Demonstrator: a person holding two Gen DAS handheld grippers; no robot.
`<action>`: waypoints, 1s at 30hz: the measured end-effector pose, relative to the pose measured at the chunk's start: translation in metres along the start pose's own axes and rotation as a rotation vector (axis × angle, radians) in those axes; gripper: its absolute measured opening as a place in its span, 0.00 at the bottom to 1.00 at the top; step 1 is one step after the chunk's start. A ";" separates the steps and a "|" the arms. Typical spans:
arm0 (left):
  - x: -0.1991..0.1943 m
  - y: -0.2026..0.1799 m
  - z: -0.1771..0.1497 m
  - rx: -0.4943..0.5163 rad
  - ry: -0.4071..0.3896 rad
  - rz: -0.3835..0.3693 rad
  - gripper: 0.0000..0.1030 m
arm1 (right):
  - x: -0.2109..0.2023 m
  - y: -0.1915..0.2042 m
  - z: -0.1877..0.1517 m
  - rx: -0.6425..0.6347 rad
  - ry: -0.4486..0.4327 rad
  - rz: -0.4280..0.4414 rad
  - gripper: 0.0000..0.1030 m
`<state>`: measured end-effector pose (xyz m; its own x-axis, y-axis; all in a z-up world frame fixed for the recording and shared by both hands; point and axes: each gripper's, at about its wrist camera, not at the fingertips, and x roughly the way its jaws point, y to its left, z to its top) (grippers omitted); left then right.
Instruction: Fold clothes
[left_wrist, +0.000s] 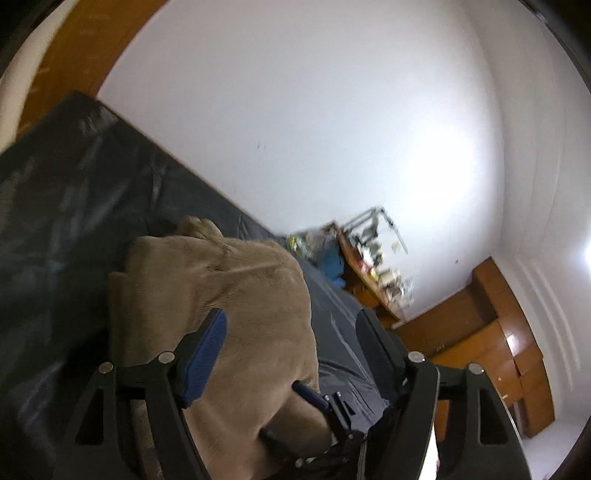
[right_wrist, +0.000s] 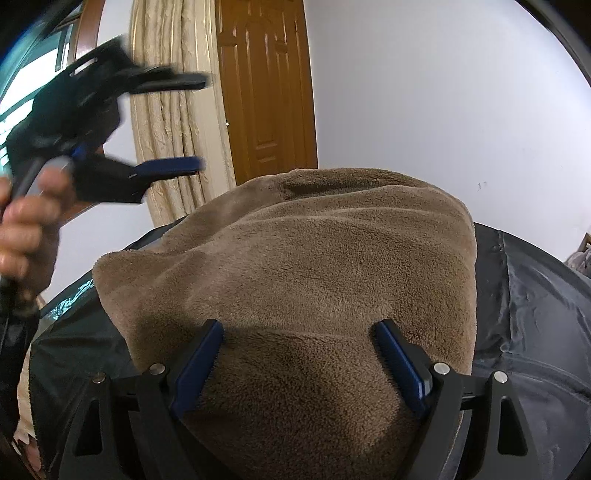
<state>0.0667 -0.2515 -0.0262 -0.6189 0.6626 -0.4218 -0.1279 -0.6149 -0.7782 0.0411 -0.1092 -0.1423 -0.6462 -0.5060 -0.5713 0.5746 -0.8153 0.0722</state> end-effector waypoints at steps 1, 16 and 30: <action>0.010 -0.001 0.007 -0.006 0.026 0.018 0.74 | 0.000 -0.001 0.000 0.001 -0.001 0.002 0.84; 0.120 0.065 0.041 -0.069 0.100 0.349 0.74 | -0.005 -0.002 -0.002 0.006 -0.005 0.021 0.84; 0.088 0.084 0.034 -0.132 0.070 0.273 0.74 | -0.008 0.002 0.001 -0.012 0.001 0.021 0.86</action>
<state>-0.0253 -0.2590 -0.1125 -0.5610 0.5117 -0.6508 0.1397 -0.7163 -0.6836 0.0472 -0.1069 -0.1371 -0.6336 -0.5229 -0.5703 0.5938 -0.8011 0.0747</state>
